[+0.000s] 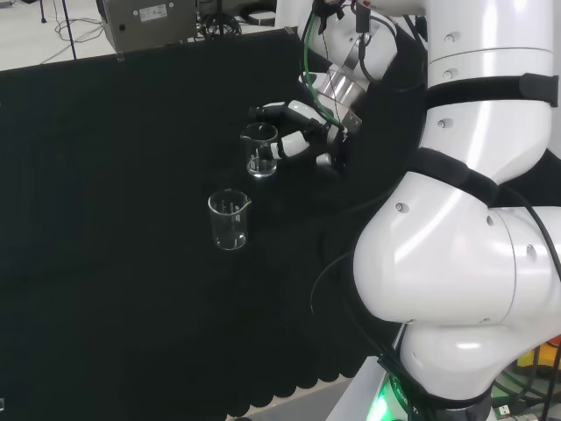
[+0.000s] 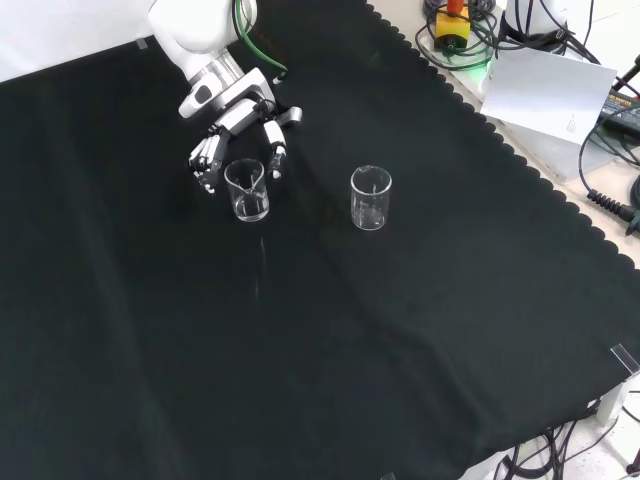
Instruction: Pick up the beaker on the right.
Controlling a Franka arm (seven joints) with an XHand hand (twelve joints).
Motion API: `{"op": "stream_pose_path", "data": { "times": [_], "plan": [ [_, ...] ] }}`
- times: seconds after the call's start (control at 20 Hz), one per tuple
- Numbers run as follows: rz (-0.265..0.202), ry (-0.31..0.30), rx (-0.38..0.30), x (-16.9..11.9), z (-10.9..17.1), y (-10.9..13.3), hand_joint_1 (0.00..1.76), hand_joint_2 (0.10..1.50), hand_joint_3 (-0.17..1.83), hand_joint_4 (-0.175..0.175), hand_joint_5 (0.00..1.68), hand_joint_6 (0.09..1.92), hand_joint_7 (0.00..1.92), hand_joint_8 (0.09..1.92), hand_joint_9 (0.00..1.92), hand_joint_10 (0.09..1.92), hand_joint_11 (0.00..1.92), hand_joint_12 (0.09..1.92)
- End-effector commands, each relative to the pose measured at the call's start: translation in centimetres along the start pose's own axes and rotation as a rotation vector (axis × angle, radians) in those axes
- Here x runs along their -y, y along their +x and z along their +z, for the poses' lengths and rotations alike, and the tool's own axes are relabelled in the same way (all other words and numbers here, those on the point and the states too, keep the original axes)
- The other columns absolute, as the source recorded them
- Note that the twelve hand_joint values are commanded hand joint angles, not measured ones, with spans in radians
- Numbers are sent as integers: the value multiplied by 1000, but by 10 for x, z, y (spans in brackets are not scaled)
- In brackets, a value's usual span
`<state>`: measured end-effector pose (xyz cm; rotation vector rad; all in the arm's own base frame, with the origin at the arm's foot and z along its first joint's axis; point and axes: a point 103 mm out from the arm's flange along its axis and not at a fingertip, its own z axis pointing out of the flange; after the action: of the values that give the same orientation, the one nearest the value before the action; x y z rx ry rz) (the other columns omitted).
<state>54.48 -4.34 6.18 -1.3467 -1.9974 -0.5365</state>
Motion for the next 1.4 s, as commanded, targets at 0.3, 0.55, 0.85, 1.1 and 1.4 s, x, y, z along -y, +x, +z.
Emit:
{"op": "stream_pose_path", "data": {
  "times": [0.3,0.55,0.85,1.1,1.4],
  "plan": [
    [-18,-24,-68,-2,15,2,990,489,639,-33,584,138,425,665,560,577,118,1383],
    [-21,-36,-91,-6,15,2,994,483,656,-33,483,363,434,664,571,560,119,1382],
    [-17,-38,-112,-8,17,-1,995,481,661,-32,402,508,427,671,560,564,116,1387],
    [-10,-35,-139,-6,22,-5,996,482,661,-31,389,513,419,669,550,562,114,1386],
    [-6,-35,-157,-7,26,-7,996,483,659,-30,381,512,413,668,547,564,116,1386]
  ]
}}
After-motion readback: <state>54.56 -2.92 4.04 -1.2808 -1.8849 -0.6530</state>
